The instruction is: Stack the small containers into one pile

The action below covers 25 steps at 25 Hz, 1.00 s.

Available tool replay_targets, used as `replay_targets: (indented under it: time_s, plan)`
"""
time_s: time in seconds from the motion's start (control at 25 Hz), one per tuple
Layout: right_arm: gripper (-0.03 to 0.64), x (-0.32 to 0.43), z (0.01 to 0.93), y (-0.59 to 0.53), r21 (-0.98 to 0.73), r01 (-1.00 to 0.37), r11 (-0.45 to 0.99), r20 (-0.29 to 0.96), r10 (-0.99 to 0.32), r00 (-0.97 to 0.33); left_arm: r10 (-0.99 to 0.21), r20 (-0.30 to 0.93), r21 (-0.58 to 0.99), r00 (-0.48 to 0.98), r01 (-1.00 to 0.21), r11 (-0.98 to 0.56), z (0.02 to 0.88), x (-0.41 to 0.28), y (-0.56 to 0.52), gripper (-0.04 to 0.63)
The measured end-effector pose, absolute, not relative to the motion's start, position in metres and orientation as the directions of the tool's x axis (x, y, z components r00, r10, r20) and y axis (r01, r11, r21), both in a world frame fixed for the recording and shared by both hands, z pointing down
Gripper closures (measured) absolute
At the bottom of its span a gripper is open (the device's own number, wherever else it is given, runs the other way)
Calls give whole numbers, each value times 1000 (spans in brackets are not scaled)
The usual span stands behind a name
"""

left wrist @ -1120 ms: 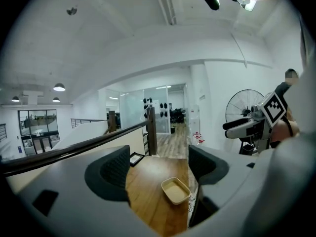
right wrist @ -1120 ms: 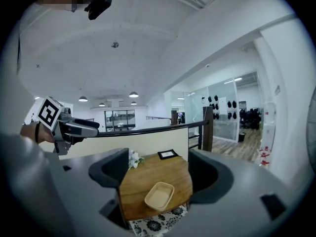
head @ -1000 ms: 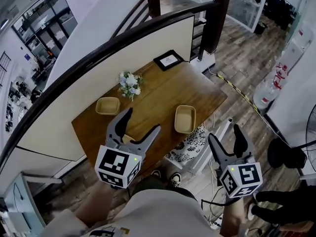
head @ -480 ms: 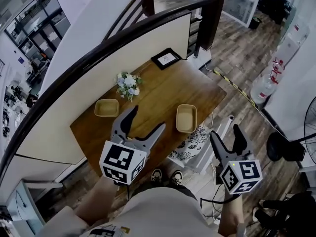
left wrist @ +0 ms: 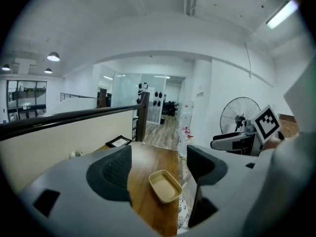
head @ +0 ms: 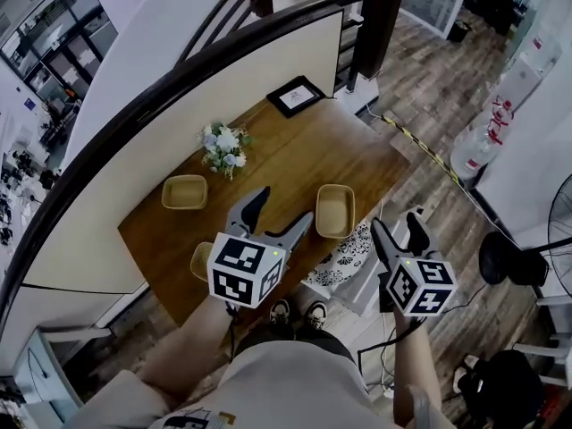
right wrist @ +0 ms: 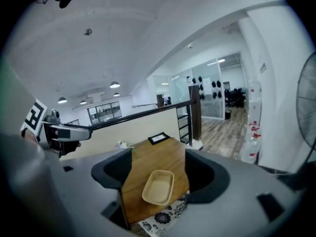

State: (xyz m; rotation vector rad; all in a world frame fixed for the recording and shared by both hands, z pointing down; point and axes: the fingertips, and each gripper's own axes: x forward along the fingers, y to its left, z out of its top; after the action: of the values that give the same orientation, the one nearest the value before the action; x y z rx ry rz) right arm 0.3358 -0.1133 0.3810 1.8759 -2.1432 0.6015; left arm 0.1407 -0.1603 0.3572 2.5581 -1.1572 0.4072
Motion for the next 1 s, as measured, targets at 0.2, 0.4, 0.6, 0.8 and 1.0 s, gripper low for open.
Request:
replay_targets:
  time_s: [0.2,0.4,0.6,0.8,1.0]
  plan:
    - [276,341,438,-139,-172,-983,71,526,-837,-152,-616,463,195,637,-751,-630,413,168,-177,247]
    - [288,342,499,-159,-166,-984,63,617,-772,-153,-546,563,248,621,-757,-605,482,184,-188,268]
    - [322,343,551,-172,-182,-982,57,678,-716,-168,-481,634,310,606,-769,-559,543,193,-196,297]
    - [352,341,599,-179,-207,-976,61,722,-664,-195,-431,686,363,586,-790,-494,598,198,-203,326]
    - [395,341,649,-181,-277,-961,-10,756,-620,-211,-378,717,403,585,-791,-459,640,208,-204,395]
